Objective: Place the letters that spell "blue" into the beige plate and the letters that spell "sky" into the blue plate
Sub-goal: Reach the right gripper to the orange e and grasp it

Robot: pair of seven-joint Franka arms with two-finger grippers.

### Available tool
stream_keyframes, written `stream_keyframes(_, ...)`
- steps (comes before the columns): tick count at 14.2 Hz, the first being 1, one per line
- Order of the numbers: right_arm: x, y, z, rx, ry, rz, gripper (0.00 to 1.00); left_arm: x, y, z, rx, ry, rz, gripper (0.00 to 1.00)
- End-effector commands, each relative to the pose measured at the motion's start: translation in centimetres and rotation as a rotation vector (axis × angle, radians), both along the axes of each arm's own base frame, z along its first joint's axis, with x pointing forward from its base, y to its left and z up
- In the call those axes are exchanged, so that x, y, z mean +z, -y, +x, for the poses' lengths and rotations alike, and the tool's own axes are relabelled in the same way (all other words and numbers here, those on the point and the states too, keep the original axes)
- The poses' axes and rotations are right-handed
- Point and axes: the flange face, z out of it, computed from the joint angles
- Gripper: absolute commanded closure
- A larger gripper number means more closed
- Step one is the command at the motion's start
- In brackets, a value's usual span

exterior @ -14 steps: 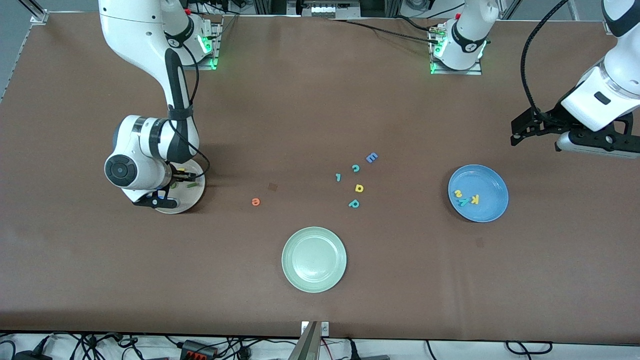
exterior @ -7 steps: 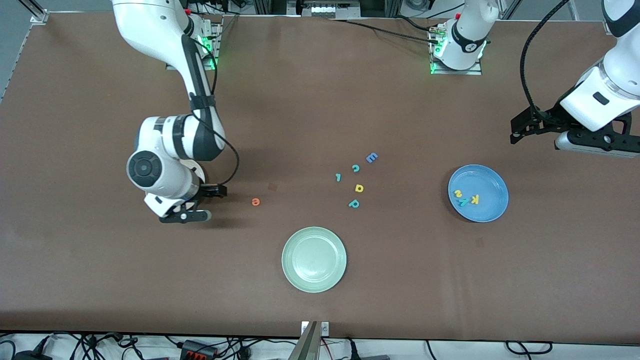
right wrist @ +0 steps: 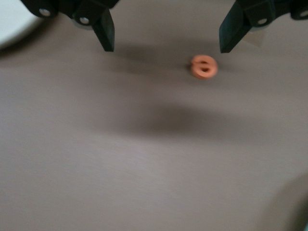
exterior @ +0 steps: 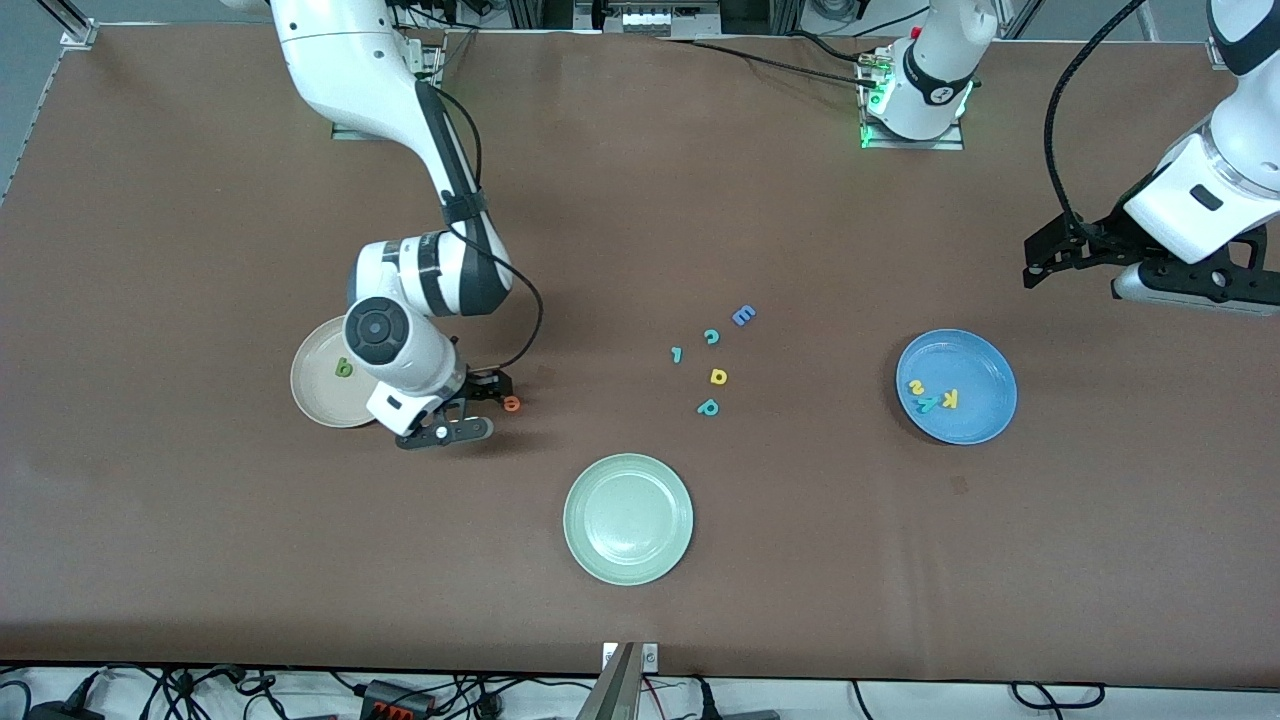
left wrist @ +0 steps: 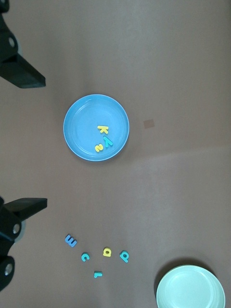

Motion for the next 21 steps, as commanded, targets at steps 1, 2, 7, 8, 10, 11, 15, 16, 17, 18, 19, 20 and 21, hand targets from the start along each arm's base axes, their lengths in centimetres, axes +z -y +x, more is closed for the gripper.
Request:
stream_keyframes(1,-2.0,-1.8,-0.1,-0.05,0.011,0.007,0.12,0.6,-0.1,0.3,0.007,-0.002,0.019,0.0)
stream_keyframes(2,-2.3,-2.1,0.0,-0.049,0.013,0.004,0.14,0.6,-0.1,0.2,0.008,-0.002,0.019,0.0)
stream_keyframes(7,-3.2,-2.3,-0.1,-0.039,0.006,-0.007,0.29,0.6,-0.1,0.3,0.008,-0.002,0.019,0.0)
stream_keyframes(8,-3.2,-2.5,-0.2,-0.04,0.006,-0.006,0.31,0.6,-0.1,0.3,0.008,-0.002,0.019,0.0)
stream_keyframes(10,-3.3,-2.6,-0.2,-0.042,0.005,-0.006,0.31,0.6,-0.1,0.3,0.008,-0.002,0.018,0.0)
stream_keyframes(11,-3.5,-2.7,-0.3,-0.041,0.003,-0.008,0.31,0.6,-0.1,0.3,0.008,-0.002,0.018,0.0)
stream_keyframes(15,-4.4,-4.8,-0.8,-0.01,-0.006,0.006,0.31,0.6,-0.2,0.3,0.01,-0.002,0.016,0.0)
stream_keyframes(16,-4.7,-5.0,-0.8,-0.011,-0.006,0.002,0.32,0.6,-0.2,0.3,0.01,-0.002,0.016,0.0)
stream_keyframes(17,-5.1,-5.1,-0.8,-0.029,-0.009,-0.003,0.32,0.6,-0.3,0.3,0.011,-0.002,0.016,0.0)
stream_keyframes(18,-5.2,-5.3,-0.7,-0.025,-0.007,-0.004,0.34,0.6,-0.3,0.3,0.011,-0.002,0.016,0.0)
stream_keyframes(19,-4.9,-5.4,-0.5,-0.018,0.0,-0.002,0.35,0.6,-0.3,0.3,0.011,-0.002,0.016,0.0)
stream_keyframes(20,-4.7,-5.4,-0.5,-0.014,-0.004,-0.001,0.37,0.6,-0.3,0.3,0.011,-0.002,0.015,0.0)
stream_keyframes(21,-4.6,-5.3,-0.4,-0.013,-0.001,0.0,0.37,0.6,-0.4,0.3,0.015,-0.002,0.013,0.0)
